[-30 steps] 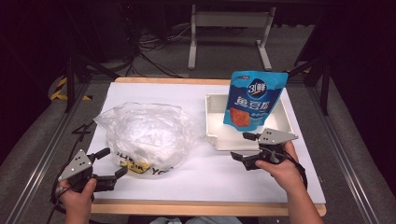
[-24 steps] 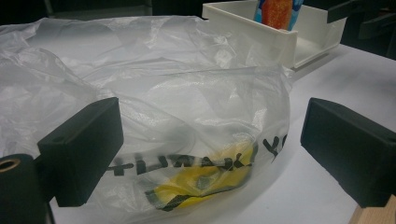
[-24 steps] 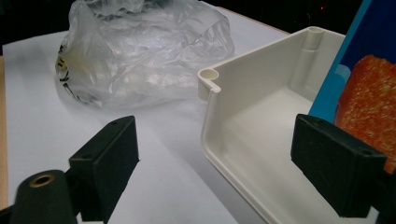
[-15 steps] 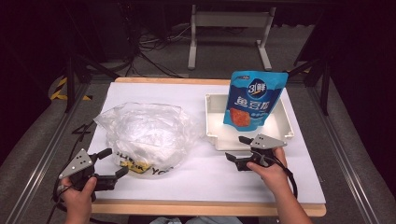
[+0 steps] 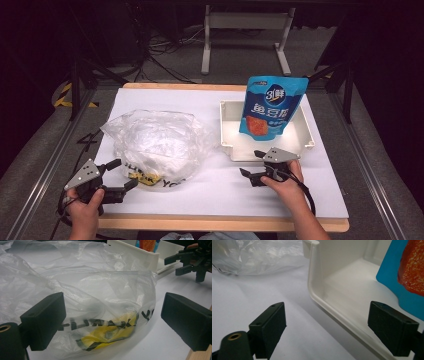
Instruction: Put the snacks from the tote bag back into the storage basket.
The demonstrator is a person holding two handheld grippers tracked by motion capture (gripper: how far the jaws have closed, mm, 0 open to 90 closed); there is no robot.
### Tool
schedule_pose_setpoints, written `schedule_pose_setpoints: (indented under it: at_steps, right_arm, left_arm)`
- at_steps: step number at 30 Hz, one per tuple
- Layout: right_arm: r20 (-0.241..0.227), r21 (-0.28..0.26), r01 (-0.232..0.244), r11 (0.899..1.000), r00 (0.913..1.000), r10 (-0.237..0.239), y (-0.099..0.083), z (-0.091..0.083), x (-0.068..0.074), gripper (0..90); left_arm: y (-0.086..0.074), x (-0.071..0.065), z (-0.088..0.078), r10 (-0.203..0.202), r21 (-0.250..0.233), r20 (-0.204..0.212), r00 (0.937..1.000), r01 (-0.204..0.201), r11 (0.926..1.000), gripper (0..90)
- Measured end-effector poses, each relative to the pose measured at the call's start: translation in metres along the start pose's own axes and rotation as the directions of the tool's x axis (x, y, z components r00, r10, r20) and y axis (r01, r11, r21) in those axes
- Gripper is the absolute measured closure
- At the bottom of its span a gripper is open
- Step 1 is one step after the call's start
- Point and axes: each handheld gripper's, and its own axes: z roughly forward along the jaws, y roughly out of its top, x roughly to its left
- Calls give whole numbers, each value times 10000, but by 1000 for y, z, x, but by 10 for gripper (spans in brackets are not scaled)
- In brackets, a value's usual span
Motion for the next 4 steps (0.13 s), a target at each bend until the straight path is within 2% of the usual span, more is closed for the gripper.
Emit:
schedule_pose_setpoints:
  at_steps: [4]
  right_arm:
    - [-61, 74, 41, 10000, 10000, -40, -1, 1, 1, 156]
  left_arm:
    - [0, -1, 0, 3, -34, 3, 10000, -3, 10000, 60]
